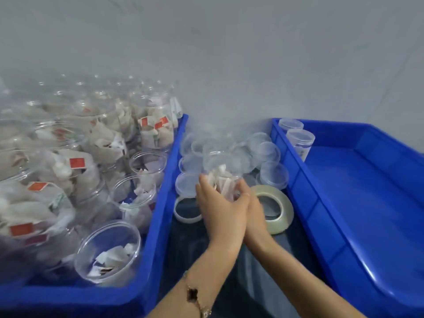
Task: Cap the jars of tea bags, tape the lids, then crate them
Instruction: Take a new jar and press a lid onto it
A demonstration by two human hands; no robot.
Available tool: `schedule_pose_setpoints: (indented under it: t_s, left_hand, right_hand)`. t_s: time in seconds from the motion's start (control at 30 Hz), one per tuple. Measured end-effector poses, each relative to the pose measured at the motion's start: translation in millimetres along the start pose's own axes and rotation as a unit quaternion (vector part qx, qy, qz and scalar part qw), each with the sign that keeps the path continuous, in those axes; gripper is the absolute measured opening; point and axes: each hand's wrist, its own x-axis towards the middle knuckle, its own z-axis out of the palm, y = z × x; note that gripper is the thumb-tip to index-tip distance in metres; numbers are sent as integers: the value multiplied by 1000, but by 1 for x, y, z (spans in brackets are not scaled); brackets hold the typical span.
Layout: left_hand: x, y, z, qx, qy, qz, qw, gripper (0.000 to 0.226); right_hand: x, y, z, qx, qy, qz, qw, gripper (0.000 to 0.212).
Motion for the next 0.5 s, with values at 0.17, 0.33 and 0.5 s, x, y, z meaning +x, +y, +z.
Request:
schedule_pose_setpoints:
  t_s: [0.17,0.33,0.5]
  left_hand:
    - [-24,-42,-4,11,-26,-55,998,97]
    - [-22,-49,-12,79,-10,-25,996,101]
    - [-21,-64,-23,169,2,39,985,105]
  right_hand:
    - [-28,34,1,-26,-36,54,998,44]
    - [-33,43,2,1,-14,57,998,46]
    - [-33,56,-3,1,44,72,996,51]
